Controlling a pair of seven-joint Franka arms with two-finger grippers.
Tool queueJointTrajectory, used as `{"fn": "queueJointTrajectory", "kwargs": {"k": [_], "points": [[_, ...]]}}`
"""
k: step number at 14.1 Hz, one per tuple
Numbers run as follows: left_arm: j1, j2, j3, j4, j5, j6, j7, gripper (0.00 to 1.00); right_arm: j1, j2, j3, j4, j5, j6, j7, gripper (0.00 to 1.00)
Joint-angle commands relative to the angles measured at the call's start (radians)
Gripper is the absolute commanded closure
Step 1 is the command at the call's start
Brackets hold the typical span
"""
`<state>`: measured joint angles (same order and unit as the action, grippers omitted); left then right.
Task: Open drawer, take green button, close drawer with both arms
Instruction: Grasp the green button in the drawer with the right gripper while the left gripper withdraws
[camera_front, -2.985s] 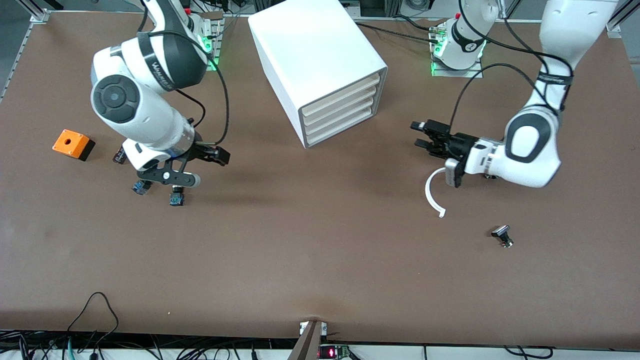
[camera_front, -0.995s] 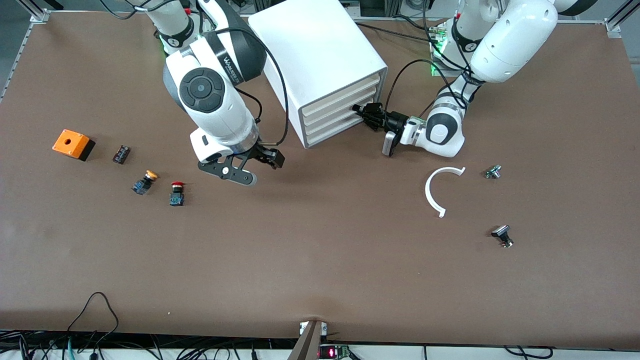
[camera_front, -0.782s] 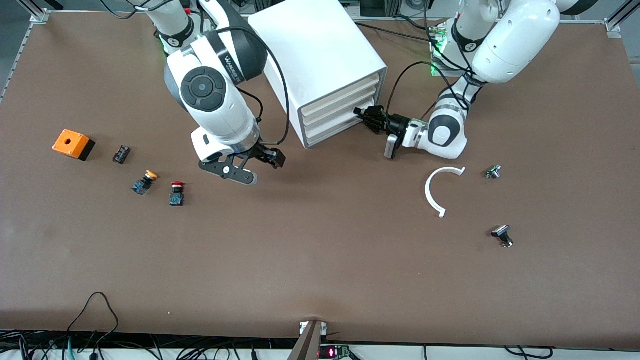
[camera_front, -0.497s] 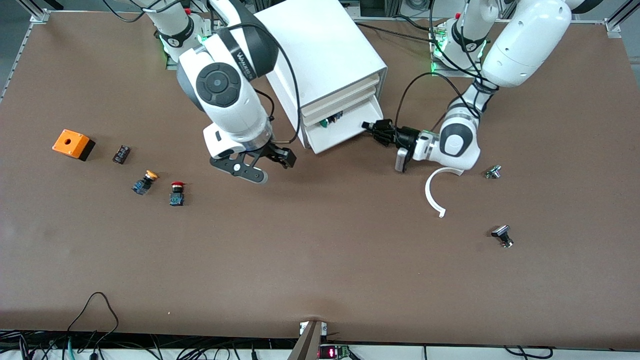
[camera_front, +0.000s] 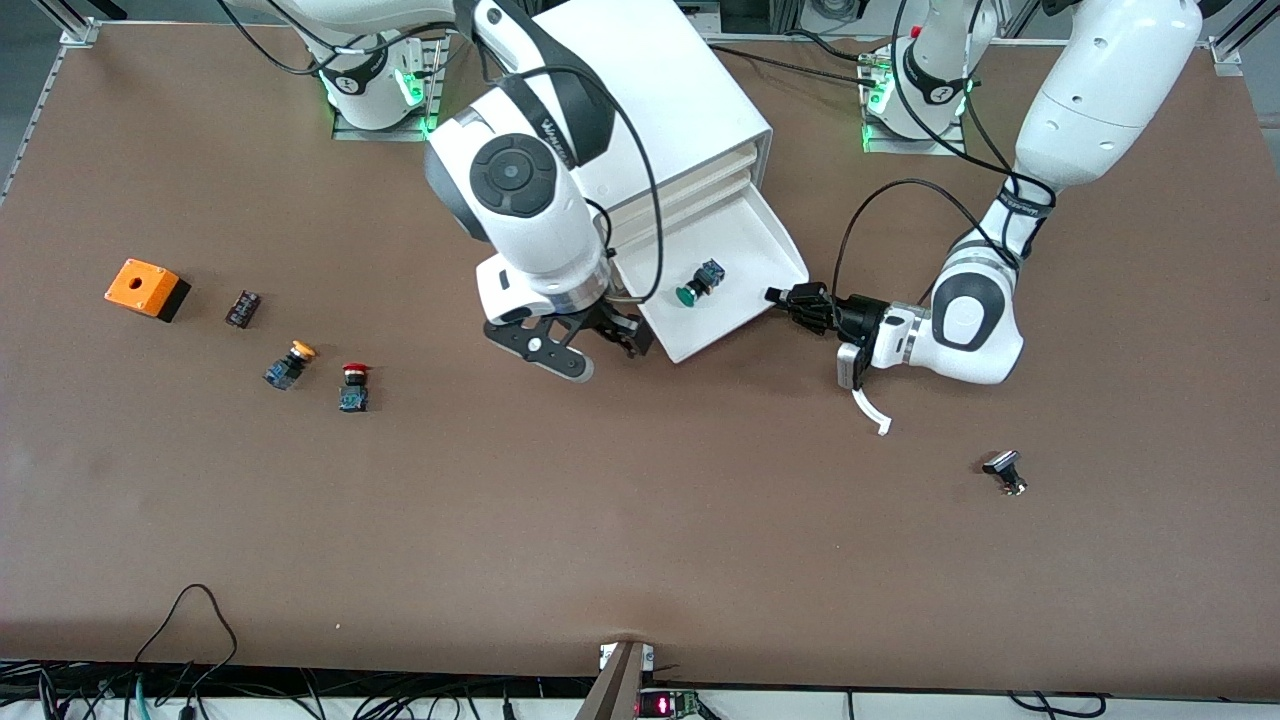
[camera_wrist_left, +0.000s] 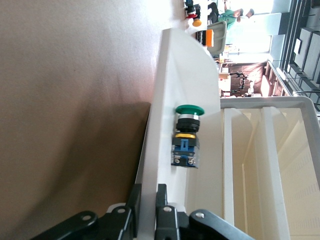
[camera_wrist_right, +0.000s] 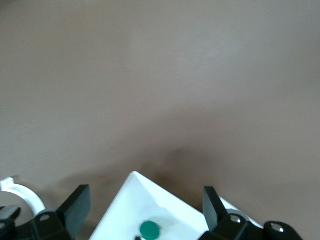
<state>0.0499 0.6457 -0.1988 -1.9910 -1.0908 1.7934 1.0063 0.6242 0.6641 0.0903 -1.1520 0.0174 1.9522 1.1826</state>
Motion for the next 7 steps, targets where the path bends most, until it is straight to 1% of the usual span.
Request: {"fn": "queueJointTrajectory", "kwargs": {"k": [1,3,4,6,7], "points": [[0.011,-0.014,0.002,0.015,0.049,-0.003,-0.054,0.00,0.054,0.055,-0.014,0.060,-0.024,0.045,0.109,0.00],[0.022,-0.056,0.006,0.017,0.095,-0.003,-0.105,0.00,0.089,0.075,-0.017,0.064,-0.027,0.057,0.144,0.00],[0.025,-0.095,0.009,0.020,0.144,-0.003,-0.167,0.00,0.101,0.081,-0.017,0.069,-0.033,0.059,0.162,0.00],[0.034,-0.168,0.010,0.050,0.266,-0.003,-0.320,0.00,0.135,0.097,-0.017,0.071,-0.037,0.059,0.205,0.00],[0.042,-0.204,0.010,0.072,0.349,-0.005,-0.398,0.00,0.156,0.110,-0.020,0.071,-0.040,0.057,0.234,0.00]]}}
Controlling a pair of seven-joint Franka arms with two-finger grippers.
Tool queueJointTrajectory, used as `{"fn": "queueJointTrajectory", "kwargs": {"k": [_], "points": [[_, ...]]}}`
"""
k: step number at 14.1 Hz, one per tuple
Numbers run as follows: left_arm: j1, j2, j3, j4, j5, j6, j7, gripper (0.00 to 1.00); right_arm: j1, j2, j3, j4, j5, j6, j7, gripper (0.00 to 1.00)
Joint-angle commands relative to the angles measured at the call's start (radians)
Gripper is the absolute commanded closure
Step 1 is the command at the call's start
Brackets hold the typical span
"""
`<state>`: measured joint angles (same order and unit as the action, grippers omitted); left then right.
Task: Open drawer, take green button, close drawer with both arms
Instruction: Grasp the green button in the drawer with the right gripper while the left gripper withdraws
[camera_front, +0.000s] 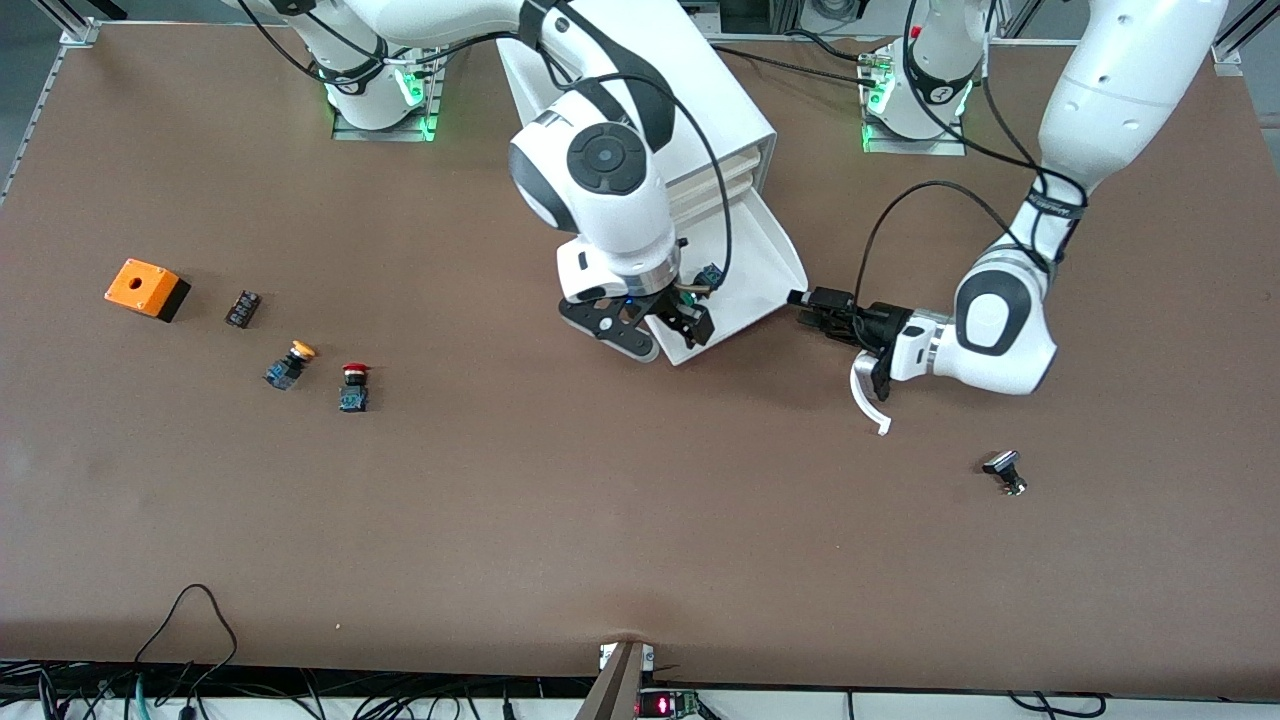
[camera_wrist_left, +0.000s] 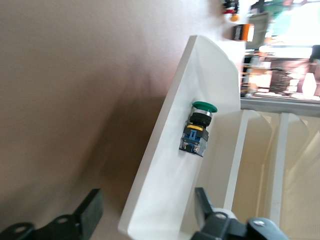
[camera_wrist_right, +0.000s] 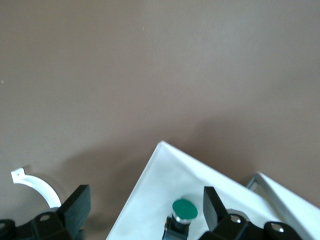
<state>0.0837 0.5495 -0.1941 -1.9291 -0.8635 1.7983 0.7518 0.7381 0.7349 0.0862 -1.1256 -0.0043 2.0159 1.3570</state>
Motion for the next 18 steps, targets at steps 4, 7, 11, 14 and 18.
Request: {"fn": "queueJointTrajectory", "kwargs": {"k": [4,7,11,14,18], "points": [[0.008,-0.207,0.004,0.152,0.481,-0.091,-0.411,0.00,0.113,0.092,-0.026,0.044,-0.051,0.007,0.157,0.00],[0.010,-0.209,0.004,0.377,0.755,-0.248,-0.515,0.00,0.132,0.118,-0.019,0.044,-0.046,0.018,0.209,0.00],[-0.033,-0.191,-0.011,0.623,0.995,-0.439,-0.542,0.00,0.158,0.155,-0.016,0.043,-0.039,0.014,0.264,0.00],[-0.033,-0.174,-0.008,0.700,0.991,-0.447,-0.548,0.00,0.158,0.173,-0.013,0.043,-0.014,0.007,0.272,0.00],[-0.024,-0.175,-0.013,0.693,0.960,-0.412,-0.699,0.00,0.158,0.190,-0.011,0.041,-0.007,0.012,0.272,0.10]]}}
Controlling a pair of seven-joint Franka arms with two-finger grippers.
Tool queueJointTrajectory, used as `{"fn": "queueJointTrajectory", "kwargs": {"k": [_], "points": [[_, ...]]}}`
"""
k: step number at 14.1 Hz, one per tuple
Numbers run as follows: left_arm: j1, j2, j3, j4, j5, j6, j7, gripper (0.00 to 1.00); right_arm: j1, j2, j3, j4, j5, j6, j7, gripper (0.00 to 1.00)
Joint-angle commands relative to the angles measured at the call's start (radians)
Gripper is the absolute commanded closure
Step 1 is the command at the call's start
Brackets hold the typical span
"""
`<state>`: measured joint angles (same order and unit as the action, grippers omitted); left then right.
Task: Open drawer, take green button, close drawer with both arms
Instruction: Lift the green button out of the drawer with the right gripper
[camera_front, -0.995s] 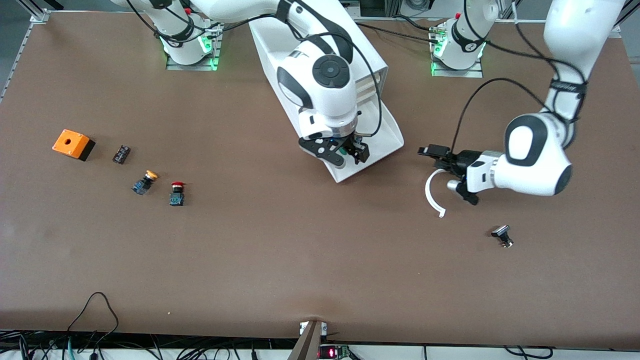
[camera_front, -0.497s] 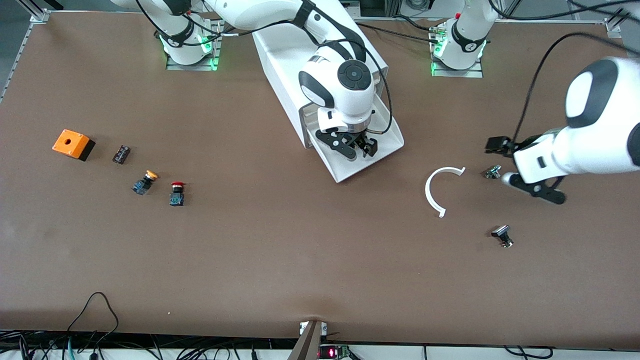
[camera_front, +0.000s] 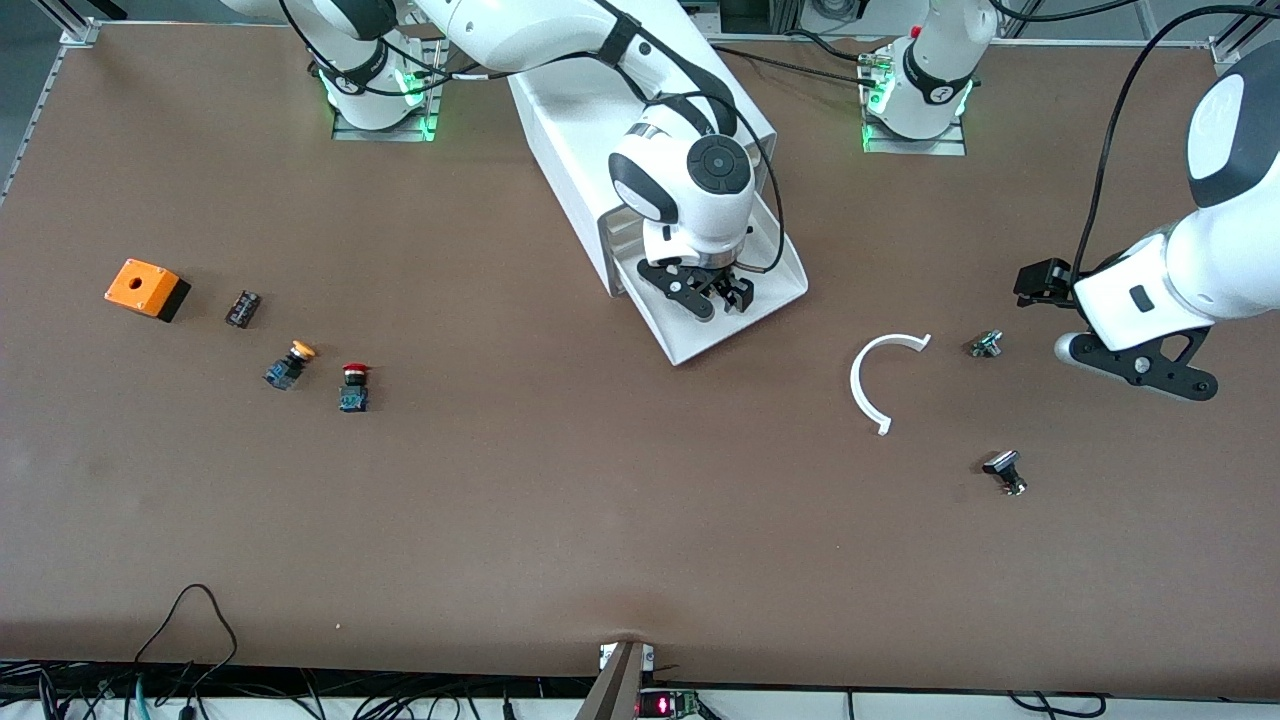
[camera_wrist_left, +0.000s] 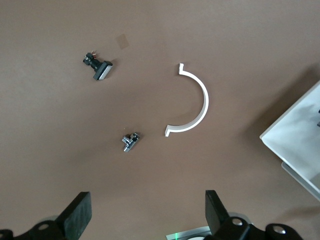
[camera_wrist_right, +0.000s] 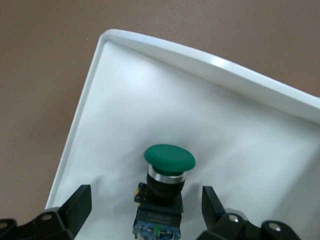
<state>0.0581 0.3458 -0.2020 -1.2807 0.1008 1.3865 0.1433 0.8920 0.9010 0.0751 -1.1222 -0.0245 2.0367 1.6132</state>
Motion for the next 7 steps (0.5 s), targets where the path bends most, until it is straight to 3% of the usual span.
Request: {"fn": "queueJointTrajectory", "kwargs": {"k": [1,2,3,5,7], "points": [[0.006,0.024,-0.005,0.038,-0.042,0.006,-0.135,0.00,0.004,0.024,0.008,0.038,0.023,-0.007,0.016,0.24],[0.009,0.025,-0.004,0.037,-0.076,0.009,-0.158,0.00,0.004,0.024,0.009,0.038,0.031,-0.009,0.016,0.42],[0.011,0.025,-0.004,0.037,-0.096,0.011,-0.175,0.00,0.004,0.024,0.011,0.039,0.038,-0.013,0.014,0.68],[0.009,0.025,-0.004,0.037,-0.101,0.012,-0.215,0.00,0.001,0.021,0.011,0.039,0.090,-0.023,0.014,1.00],[0.011,0.025,-0.004,0.037,-0.101,0.011,-0.218,0.00,0.001,0.016,0.009,0.041,0.092,-0.039,0.011,1.00]]}}
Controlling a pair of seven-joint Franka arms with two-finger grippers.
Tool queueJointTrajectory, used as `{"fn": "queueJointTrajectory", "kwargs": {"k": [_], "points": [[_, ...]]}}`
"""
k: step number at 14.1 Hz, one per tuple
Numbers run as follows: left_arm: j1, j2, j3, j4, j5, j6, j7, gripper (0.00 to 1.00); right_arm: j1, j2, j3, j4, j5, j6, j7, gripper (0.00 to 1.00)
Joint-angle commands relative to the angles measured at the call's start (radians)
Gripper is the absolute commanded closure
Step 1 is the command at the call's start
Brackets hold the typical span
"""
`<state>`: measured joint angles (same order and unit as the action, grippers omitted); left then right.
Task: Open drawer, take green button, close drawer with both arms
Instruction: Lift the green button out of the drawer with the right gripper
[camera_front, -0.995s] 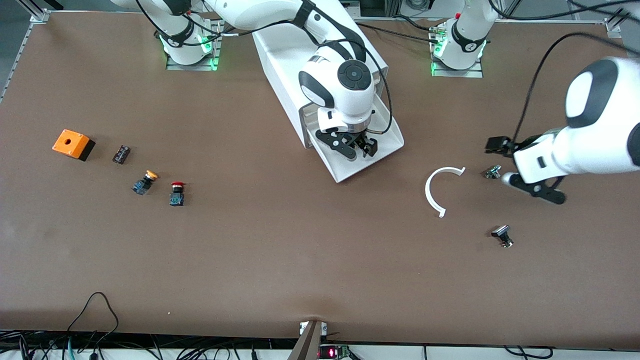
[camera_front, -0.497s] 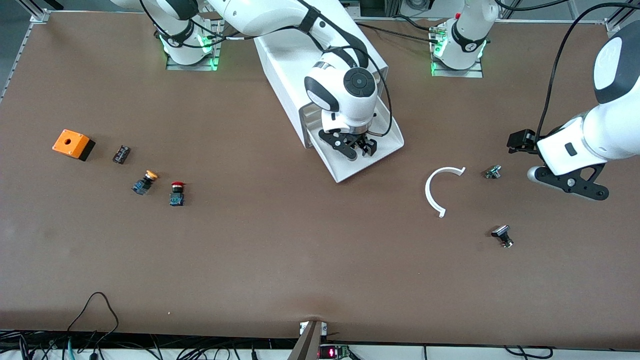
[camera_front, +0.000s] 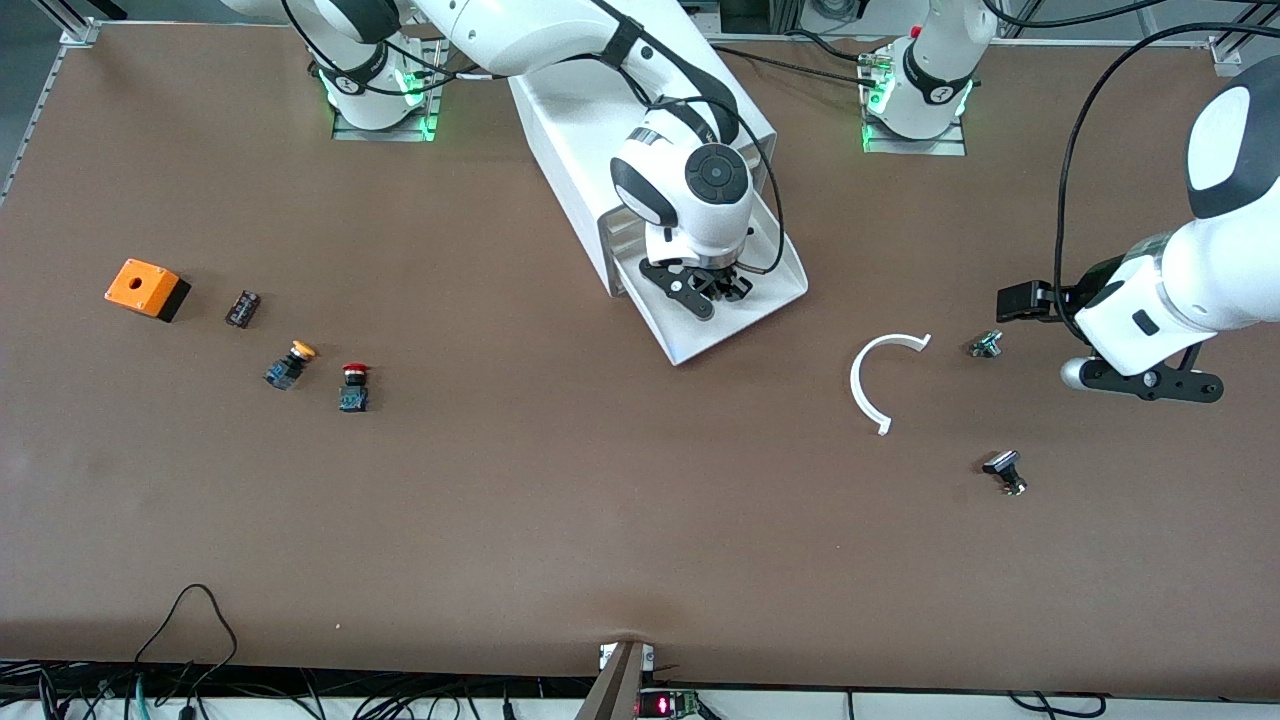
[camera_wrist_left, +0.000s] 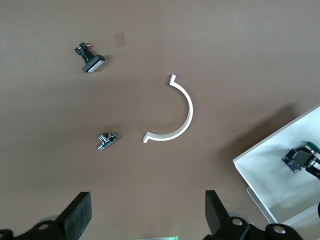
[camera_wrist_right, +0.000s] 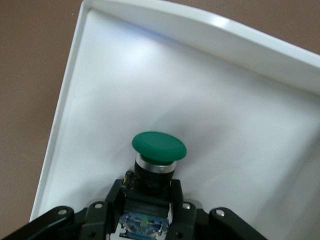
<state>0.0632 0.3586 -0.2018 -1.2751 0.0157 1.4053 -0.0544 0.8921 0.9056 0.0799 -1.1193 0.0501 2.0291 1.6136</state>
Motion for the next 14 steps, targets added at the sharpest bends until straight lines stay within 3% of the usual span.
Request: {"fn": "queueJointTrajectory", "kwargs": {"k": [1,6,9,14], "points": [[0.006,0.013,-0.004,0.031,-0.016,-0.008,-0.022,0.00,-0.002,0.010,-0.002,0.038,0.016,-0.050,0.003,1.00],[0.003,0.016,-0.004,0.005,-0.020,0.027,-0.068,0.00,-0.120,-0.022,0.000,0.191,0.014,-0.217,-0.210,1.00],[-0.008,0.013,-0.005,-0.125,-0.060,0.206,-0.204,0.00,-0.168,-0.079,-0.008,0.191,0.014,-0.225,-0.350,1.00],[-0.032,0.014,-0.112,-0.409,-0.059,0.547,-0.508,0.01,-0.280,-0.178,-0.025,0.174,-0.002,-0.358,-0.798,1.00]]}}
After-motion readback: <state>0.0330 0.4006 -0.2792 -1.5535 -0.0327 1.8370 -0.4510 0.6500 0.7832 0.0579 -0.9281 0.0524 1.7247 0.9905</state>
